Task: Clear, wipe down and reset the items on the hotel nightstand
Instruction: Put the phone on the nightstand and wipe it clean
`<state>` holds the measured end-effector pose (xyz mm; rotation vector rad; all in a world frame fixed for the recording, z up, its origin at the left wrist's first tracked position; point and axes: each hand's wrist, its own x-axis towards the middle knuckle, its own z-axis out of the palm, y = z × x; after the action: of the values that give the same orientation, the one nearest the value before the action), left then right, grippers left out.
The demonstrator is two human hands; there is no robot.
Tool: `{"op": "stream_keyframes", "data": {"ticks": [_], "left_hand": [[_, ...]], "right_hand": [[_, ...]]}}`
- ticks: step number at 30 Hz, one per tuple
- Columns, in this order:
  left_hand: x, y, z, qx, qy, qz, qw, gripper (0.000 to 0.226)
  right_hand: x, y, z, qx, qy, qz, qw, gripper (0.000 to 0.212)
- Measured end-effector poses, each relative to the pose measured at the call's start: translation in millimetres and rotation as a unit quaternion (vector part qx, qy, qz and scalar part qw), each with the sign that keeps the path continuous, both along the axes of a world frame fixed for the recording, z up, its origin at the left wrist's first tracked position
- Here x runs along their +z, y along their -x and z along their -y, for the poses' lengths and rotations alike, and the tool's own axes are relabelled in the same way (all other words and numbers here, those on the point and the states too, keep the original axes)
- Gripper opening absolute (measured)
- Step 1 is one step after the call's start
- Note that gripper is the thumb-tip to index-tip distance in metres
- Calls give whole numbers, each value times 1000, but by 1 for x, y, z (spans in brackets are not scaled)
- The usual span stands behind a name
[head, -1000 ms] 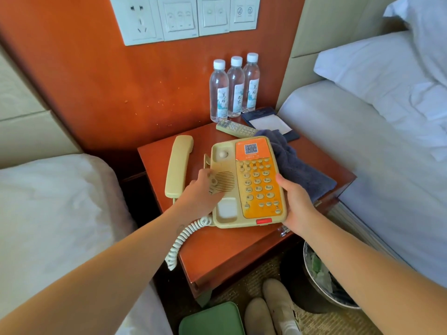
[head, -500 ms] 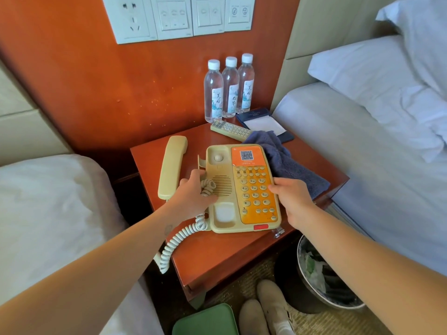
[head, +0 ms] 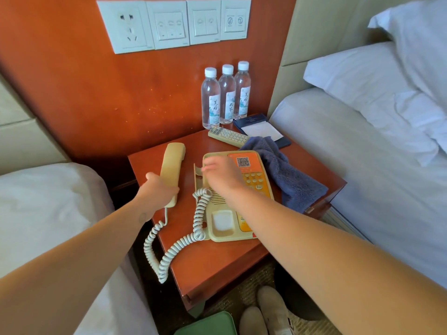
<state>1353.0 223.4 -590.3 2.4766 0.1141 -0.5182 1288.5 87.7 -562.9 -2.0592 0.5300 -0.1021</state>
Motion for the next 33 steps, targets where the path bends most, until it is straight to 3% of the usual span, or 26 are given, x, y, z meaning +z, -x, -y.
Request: {"op": "stream_keyframes", "data": {"ticks": [2, 6, 10, 13, 16, 21, 23, 25, 27, 30, 33], "left_hand": [[-2, -3, -3, 10, 54, -18, 998, 51], [3, 1, -9, 51, 198, -88, 975, 49], [24, 13, -10, 5, 255, -99, 962, 33], [45, 24, -4, -23, 296, -89, 951, 27], [62, 34, 7, -52, 317, -76, 944, 29], [70, 55, 14, -144, 338, -78, 927, 38], [60, 59, 10, -146, 284, -43, 947, 40], [42, 60, 4, -181, 112, 39, 976, 39], [24, 65, 0, -231, -7, 49, 972, 48], [8, 71, -5, -251, -58, -7, 966, 59], [0, 70, -6, -260, -86, 4, 962, 58]], "right_hand": [[-3, 0, -9, 7, -54, -21, 998, 23], [-7, 3, -12, 17, -74, -35, 997, 30], [2, 5, -10, 21, -107, -22, 994, 37], [15, 9, -10, 20, -131, 8, 991, 27], [30, 17, -1, 7, -180, 26, 983, 13], [45, 47, 28, -21, -278, 22, 960, 13], [42, 63, 38, -35, -297, 10, 954, 18], [32, 77, 44, -52, -315, -4, 948, 20], [21, 86, 45, -60, -346, -14, 936, 19], [8, 89, 38, -65, -360, -32, 930, 19], [-5, 84, 32, -69, -360, -43, 930, 23]]}}
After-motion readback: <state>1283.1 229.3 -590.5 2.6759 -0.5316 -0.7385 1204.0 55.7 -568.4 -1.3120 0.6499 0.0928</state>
